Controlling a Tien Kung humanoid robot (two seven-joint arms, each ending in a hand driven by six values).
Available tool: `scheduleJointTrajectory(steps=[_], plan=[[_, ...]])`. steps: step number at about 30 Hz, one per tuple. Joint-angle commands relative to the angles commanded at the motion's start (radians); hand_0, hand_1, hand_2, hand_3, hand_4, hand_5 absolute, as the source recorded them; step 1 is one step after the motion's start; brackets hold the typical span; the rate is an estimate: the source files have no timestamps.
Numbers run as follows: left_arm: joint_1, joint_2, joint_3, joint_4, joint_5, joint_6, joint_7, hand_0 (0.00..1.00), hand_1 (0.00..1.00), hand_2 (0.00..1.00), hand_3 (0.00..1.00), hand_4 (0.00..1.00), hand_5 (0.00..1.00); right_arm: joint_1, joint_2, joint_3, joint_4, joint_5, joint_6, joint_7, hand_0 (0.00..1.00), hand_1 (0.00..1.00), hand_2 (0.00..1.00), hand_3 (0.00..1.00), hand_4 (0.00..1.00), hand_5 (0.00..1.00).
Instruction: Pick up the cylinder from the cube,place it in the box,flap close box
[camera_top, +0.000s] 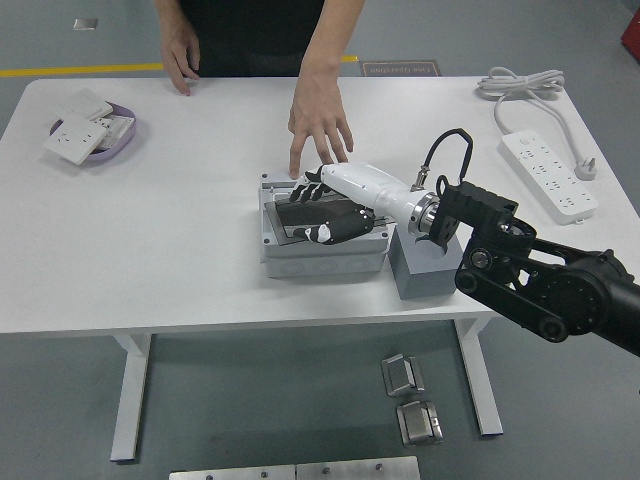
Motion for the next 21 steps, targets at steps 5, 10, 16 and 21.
scheduleJointTrajectory(steps=[5, 10, 16, 21], plan=[[0.001, -0.001, 0.001, 0.0, 0.0, 0.0, 0.0, 0.615, 0.644, 0.636, 0.658, 0.697, 0.202, -0.03, -0.005, 0.07, 0.015, -0.022, -0.002, -0.003, 0.653, 0.609, 0.634, 0.672, 0.787, 0.422], [0.004, -0.003, 0.005, 0.0, -0.006, 0.0, 0.0, 0.615, 0.644, 0.636, 0.658, 0.697, 0.202, -0.101, -0.013, 0.178, 0.046, -0.058, 0.002, -0.013, 0.653, 0.609, 0.634, 0.672, 0.787, 0.422], [0.012, -0.006, 0.013, 0.0, -0.017, -0.001, 0.004, 0.615, 0.643, 0.636, 0.657, 0.696, 0.201, -0.225, 0.009, 0.345, 0.086, -0.07, -0.017, -0.006, 0.652, 0.609, 0.633, 0.671, 0.786, 0.422], [0.027, -0.011, 0.026, 0.002, -0.034, -0.004, 0.013, 0.615, 0.644, 0.636, 0.657, 0.694, 0.199, -0.329, 0.05, 0.483, 0.1, -0.002, -0.039, 0.036, 0.654, 0.608, 0.633, 0.671, 0.785, 0.42]])
